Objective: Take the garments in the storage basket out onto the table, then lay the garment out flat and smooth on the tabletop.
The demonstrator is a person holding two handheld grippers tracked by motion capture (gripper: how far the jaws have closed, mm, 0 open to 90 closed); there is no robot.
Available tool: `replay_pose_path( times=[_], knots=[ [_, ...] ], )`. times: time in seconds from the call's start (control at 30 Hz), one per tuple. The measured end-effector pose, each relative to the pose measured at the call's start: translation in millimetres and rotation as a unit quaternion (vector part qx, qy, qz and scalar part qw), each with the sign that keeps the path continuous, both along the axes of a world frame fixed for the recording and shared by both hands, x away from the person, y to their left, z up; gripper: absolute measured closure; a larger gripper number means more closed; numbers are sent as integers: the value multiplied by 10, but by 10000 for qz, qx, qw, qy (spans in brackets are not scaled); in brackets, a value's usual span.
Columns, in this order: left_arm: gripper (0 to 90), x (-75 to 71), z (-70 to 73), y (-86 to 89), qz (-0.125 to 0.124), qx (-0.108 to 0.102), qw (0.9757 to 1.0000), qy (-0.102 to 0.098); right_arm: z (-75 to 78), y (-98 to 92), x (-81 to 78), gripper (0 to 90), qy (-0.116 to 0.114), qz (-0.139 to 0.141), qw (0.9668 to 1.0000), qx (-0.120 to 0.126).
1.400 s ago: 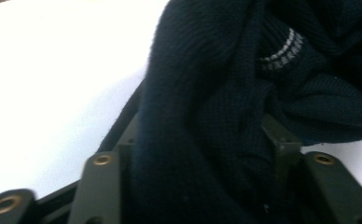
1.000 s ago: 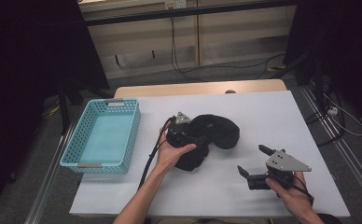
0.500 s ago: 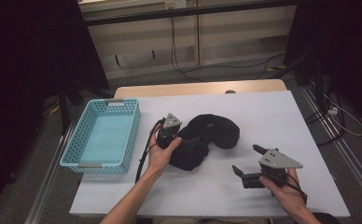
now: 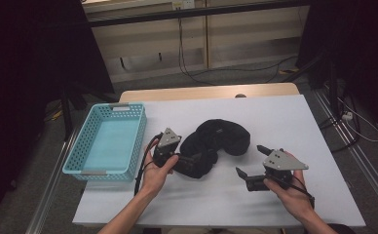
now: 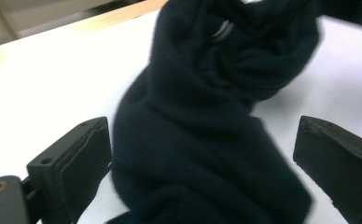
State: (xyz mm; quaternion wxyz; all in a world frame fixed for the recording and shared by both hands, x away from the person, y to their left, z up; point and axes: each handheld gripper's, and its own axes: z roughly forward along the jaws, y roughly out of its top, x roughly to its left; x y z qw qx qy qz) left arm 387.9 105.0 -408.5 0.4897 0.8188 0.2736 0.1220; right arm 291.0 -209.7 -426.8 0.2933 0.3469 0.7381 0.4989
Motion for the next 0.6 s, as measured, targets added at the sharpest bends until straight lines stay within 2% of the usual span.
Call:
replay_pose_path(
  times=[0.03, 0.17, 0.23, 0.27, 0.33, 0.47, 0.6],
  knots=[
    [40, -4, 1, -1, 14, -10, 10000, 17, 0, 30, 45, 102, 40, 82, 10000, -23],
    [44, -17, -15, -13, 8, 90, 10000, -4, -10, 119, 199, 112, 71, 82, 9999, -65],
    [43, -14, -53, -32, -32, 197, 9998, -85, -11, 150, 273, 122, 84, 94, 9999, -114],
    [45, -13, -73, -54, 23, 234, 9997, -35, -11, 164, 297, 127, 96, 87, 9998, -125],
    [55, -12, -94, -71, -47, 252, 9997, 44, -13, 199, 351, 115, 159, 127, 9997, -107],
    [56, -27, -112, -109, -103, 360, 9993, 38, -8, 241, 443, 153, 164, 239, 9995, -159],
    [58, -43, -131, -170, -11, 448, 9990, 45, -26, 275, 555, 178, 167, 207, 9994, -224]
  ],
)
